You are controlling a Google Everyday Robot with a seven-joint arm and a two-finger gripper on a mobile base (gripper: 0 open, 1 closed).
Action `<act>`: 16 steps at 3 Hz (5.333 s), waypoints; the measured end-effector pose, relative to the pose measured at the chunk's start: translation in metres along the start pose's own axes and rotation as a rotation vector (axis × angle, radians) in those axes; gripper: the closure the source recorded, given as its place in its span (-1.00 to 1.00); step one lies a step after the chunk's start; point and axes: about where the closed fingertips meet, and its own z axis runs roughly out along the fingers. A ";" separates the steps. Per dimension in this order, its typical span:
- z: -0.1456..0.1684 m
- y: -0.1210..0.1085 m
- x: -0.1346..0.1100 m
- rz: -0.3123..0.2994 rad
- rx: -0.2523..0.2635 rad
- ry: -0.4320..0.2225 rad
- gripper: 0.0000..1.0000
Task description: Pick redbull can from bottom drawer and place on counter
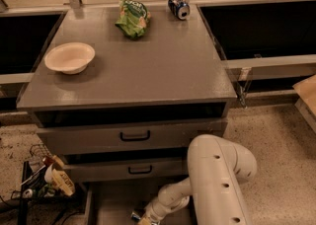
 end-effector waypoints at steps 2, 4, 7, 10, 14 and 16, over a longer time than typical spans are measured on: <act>-0.012 0.002 -0.003 0.006 -0.016 -0.001 1.00; -0.065 0.017 -0.019 -0.054 -0.009 -0.024 1.00; -0.175 0.036 -0.038 -0.119 0.001 0.024 1.00; -0.234 0.081 -0.051 -0.156 0.060 0.073 1.00; -0.295 0.095 -0.029 -0.117 0.171 0.086 1.00; -0.341 0.103 -0.054 -0.189 0.231 0.086 1.00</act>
Offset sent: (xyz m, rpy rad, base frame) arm 0.0055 -0.0105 0.0300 0.0176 0.0294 0.0003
